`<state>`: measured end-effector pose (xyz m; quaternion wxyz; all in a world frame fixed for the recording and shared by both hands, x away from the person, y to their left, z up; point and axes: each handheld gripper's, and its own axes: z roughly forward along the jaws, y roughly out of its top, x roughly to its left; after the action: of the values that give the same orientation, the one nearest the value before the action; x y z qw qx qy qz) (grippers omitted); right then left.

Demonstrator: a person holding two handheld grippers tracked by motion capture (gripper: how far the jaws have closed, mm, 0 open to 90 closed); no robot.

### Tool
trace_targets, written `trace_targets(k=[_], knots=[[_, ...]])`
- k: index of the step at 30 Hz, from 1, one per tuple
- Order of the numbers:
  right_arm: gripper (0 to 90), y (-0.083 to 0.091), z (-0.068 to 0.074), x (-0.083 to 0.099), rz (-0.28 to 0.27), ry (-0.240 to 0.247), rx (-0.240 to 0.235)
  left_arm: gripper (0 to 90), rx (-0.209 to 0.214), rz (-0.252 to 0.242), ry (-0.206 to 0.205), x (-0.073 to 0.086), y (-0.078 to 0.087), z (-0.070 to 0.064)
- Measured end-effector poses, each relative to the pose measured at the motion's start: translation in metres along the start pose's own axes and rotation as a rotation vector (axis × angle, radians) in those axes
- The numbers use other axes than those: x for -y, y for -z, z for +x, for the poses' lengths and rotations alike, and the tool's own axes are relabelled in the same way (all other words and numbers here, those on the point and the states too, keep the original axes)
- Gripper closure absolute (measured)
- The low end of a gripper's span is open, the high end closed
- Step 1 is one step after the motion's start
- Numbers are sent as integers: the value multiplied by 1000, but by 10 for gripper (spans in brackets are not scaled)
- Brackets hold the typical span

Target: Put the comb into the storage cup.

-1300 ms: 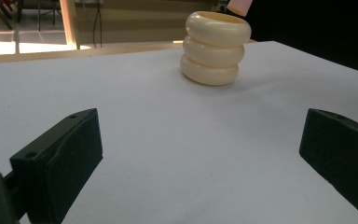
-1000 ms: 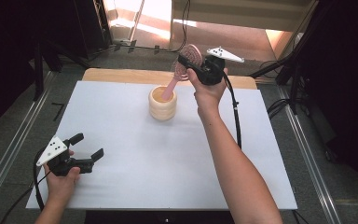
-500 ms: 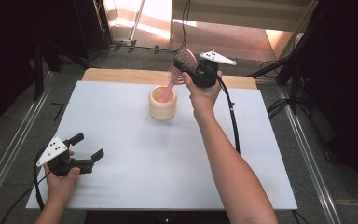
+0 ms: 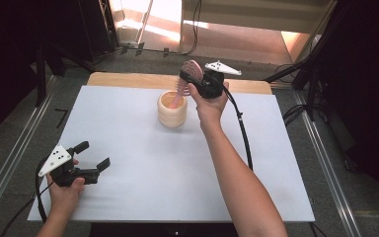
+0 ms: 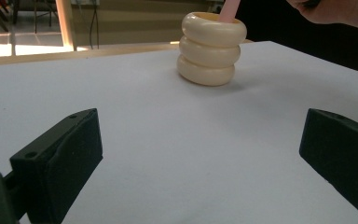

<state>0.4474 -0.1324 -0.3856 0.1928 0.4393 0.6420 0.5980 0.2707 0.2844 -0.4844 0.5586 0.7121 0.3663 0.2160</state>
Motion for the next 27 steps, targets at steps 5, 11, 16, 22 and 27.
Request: trace_targets(k=[5, 11, 16, 22, 27], knots=[[607, -4, 0, 8, 13, -5, 3, 0, 2, 1, 0, 0, 0, 0], [607, -8, 0, 15, 23, -13, 7, 0, 2, 1, 1, 0, 0, 0], [607, -10, 0, 21, 33, -15, 14, 0, 3, 0, 2, 0, 0, 0], [607, -12, -2, 28, 46, -19, 16, 0, 7, 0, 0, 0, -1, -1], [607, -13, -4, 32, 47, -35, 16, 0, 5, 1, -1, 0, -1, -1]])
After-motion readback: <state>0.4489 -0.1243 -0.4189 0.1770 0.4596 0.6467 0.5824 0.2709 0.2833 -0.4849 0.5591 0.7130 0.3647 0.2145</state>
